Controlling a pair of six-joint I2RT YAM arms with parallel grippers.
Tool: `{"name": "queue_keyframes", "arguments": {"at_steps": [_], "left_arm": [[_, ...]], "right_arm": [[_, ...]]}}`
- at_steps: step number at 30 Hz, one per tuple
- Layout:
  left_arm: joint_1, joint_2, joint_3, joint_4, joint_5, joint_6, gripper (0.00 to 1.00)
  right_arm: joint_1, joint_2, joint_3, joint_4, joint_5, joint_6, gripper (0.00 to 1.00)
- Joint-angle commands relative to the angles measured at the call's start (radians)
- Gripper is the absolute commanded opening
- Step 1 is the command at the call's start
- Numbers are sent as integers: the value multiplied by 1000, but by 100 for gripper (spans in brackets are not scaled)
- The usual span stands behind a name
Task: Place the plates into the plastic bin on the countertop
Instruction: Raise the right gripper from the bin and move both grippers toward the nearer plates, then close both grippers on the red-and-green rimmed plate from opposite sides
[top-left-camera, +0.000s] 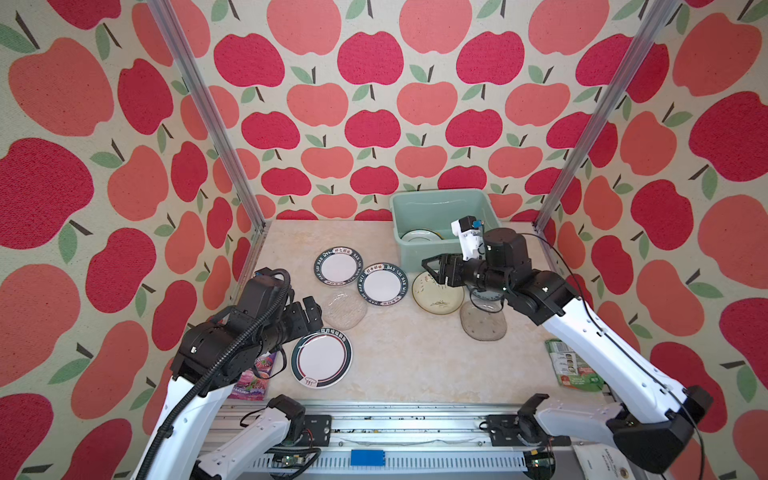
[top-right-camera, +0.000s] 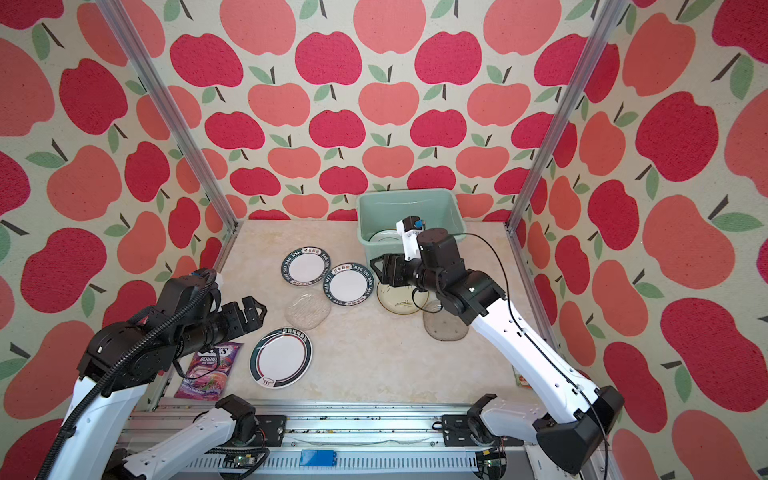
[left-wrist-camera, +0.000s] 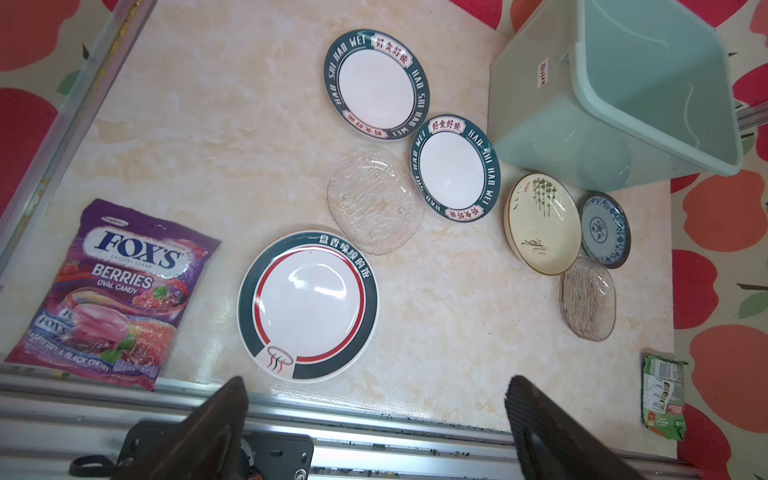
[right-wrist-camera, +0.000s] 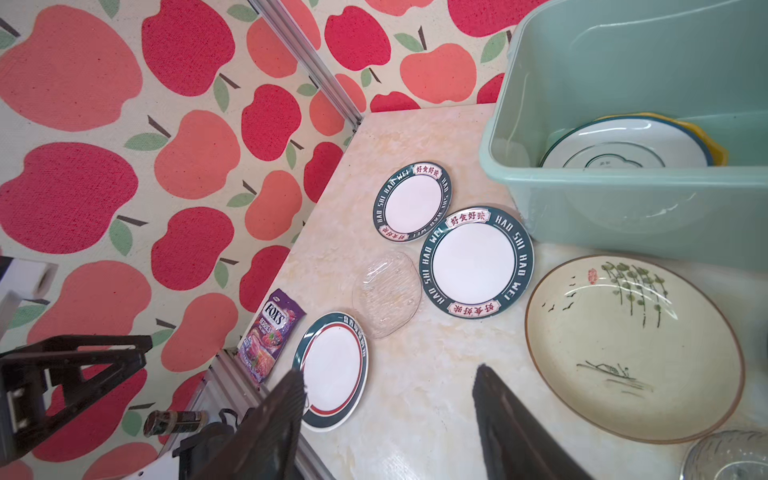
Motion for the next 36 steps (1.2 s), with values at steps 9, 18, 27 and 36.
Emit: {"name": "queue_keyframes", "arguments": {"at_steps": [9,18,27,36], "left_arm": [[215,42,-246,-81,213,-14,99],[432,134,-324,-17,143,-115,99],[619,275,-376,157,233,-40,99],[678,403,-432,382,283,-29,99]], "right_arm": [[336,26,-393,389,246,435,67],[472,256,-459,640,200,704,70],[471,398,-549,864,144,906,80],[474,665,-570,1251,53,1112,96]]}}
